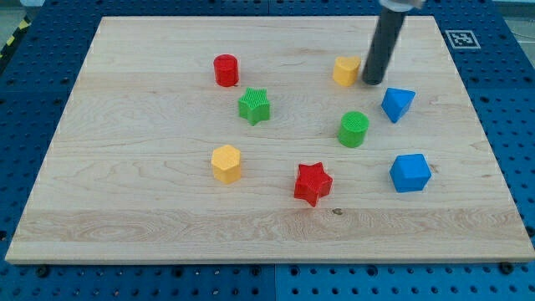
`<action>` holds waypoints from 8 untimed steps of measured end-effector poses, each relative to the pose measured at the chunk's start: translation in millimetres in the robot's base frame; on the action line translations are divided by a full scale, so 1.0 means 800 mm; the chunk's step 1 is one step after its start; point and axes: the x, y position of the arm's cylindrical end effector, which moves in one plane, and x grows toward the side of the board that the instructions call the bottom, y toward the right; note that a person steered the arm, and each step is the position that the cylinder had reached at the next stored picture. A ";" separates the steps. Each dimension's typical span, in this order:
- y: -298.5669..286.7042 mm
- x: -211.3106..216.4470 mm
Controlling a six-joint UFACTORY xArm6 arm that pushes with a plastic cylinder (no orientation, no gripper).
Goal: Push the yellow heart diagonal top right to the green star
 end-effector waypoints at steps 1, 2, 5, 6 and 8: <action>-0.039 -0.007; -0.074 -0.018; -0.141 -0.011; -0.151 0.010; -0.206 0.018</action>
